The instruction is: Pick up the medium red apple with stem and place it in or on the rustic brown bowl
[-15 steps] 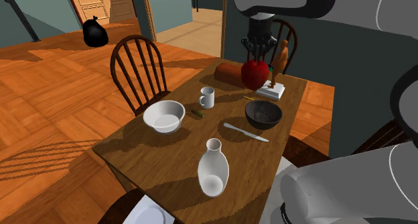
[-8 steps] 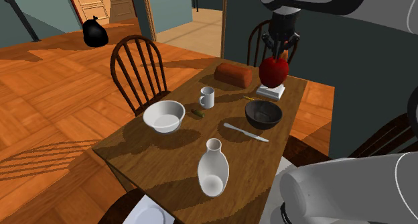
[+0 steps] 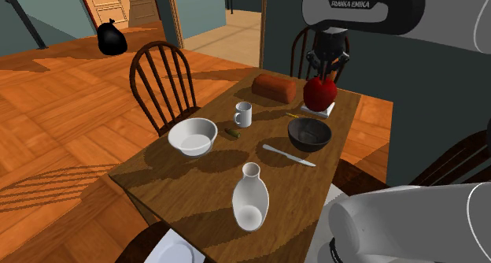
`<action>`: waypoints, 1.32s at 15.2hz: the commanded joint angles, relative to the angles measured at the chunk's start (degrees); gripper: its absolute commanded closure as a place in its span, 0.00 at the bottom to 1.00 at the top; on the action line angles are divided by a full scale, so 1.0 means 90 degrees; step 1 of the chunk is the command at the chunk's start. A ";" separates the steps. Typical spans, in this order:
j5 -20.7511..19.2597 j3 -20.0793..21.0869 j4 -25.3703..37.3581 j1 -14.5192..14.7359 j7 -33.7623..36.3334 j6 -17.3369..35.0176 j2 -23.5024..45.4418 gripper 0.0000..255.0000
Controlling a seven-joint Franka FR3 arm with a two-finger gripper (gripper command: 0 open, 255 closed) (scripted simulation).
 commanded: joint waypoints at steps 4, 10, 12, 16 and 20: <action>-0.0024 -0.0006 -0.0446 0.0000 0.0075 0.0416 -0.0029 1.00; -0.0063 -0.0021 -0.0965 -0.0009 0.0157 0.0918 -0.0040 1.00; -0.0078 -0.0025 -0.1129 -0.0013 0.0185 0.1088 -0.0032 1.00; -0.0112 -0.0034 -0.1443 -0.0022 0.0244 0.1433 0.0002 1.00; -0.0136 -0.0039 -0.1633 -0.0030 0.0283 0.1654 0.0036 1.00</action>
